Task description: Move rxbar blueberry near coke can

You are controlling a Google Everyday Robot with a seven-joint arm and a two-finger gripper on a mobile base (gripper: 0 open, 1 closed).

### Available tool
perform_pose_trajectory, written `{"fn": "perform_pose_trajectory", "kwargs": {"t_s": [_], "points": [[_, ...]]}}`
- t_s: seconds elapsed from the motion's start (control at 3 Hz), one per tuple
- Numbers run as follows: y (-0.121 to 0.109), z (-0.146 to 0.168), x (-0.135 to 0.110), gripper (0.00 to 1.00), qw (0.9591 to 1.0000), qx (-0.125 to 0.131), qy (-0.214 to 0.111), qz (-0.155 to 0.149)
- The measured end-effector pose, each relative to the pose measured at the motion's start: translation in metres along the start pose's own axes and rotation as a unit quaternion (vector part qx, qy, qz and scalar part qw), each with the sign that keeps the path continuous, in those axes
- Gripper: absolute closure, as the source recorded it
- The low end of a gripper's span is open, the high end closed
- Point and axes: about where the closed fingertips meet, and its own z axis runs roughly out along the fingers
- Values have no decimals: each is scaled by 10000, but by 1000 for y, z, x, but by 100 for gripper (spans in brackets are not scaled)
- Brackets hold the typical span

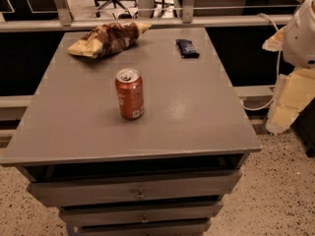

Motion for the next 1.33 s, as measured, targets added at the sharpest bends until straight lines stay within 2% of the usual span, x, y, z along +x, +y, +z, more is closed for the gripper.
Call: {"fn": "perform_pose_trajectory", "kwargs": {"t_s": [0.33,0.67,1.0,1.33], "points": [[0,0,0,0,10000,1,0,0],[-8,12,10,0,9981,138,-421,433],[-30,29,23,0,9890,488,-969,1010],[-64,82,45,0,9643,717,-1714,1885]]}}
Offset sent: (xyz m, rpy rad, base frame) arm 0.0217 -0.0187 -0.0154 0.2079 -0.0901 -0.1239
